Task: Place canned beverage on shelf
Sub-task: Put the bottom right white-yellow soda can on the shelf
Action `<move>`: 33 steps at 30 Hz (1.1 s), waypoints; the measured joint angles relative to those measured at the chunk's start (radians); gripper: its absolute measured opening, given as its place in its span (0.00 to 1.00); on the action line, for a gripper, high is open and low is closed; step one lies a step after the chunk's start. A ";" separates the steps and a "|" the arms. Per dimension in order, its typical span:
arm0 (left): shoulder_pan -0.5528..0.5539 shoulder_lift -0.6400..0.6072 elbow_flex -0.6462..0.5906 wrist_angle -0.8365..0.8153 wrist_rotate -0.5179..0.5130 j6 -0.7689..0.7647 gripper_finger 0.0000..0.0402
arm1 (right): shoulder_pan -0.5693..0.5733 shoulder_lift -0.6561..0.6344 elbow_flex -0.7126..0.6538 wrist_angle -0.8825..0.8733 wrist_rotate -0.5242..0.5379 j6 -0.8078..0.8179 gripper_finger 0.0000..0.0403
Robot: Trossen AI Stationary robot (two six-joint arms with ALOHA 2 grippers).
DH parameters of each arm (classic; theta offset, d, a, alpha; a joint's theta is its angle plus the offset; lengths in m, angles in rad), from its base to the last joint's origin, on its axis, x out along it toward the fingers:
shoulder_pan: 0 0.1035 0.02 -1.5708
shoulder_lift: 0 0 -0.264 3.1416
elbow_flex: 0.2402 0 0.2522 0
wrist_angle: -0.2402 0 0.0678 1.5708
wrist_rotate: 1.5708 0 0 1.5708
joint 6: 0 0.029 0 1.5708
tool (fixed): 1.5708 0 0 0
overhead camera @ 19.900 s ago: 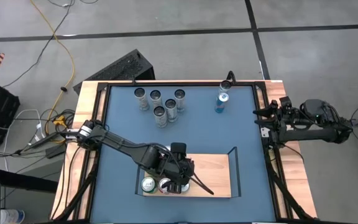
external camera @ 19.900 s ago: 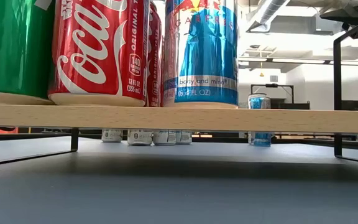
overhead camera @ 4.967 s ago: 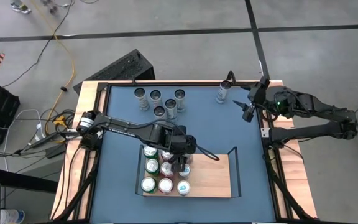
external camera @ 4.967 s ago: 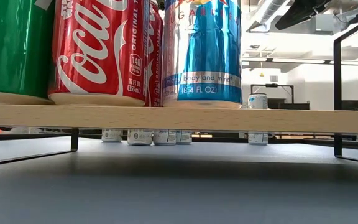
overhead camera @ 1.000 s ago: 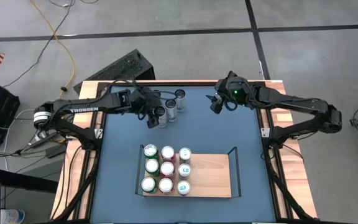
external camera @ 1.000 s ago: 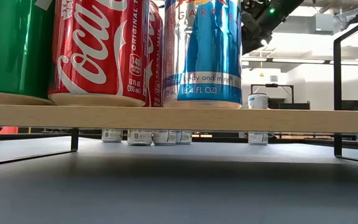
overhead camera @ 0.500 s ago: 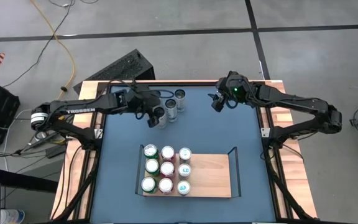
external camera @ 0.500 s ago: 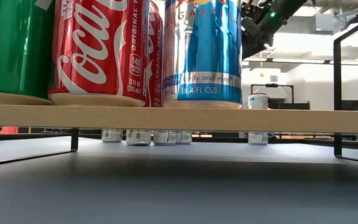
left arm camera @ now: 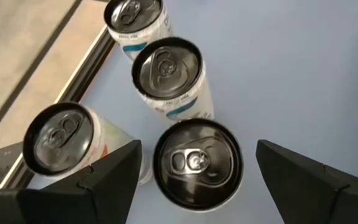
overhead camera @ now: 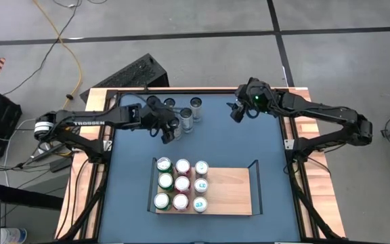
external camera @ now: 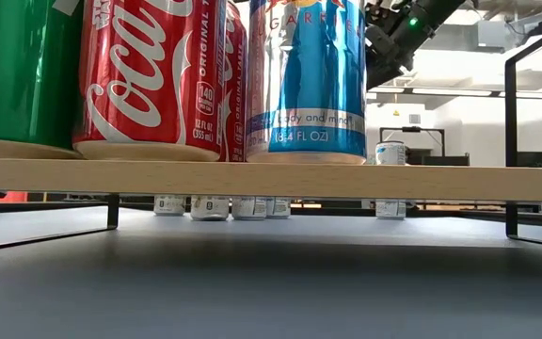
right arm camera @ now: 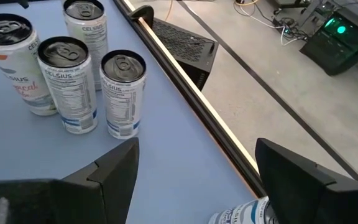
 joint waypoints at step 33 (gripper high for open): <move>-0.024 0.105 -0.038 0.058 -0.052 -0.072 0.62 | 0.003 0.000 0.000 -0.037 0.002 0.035 0.76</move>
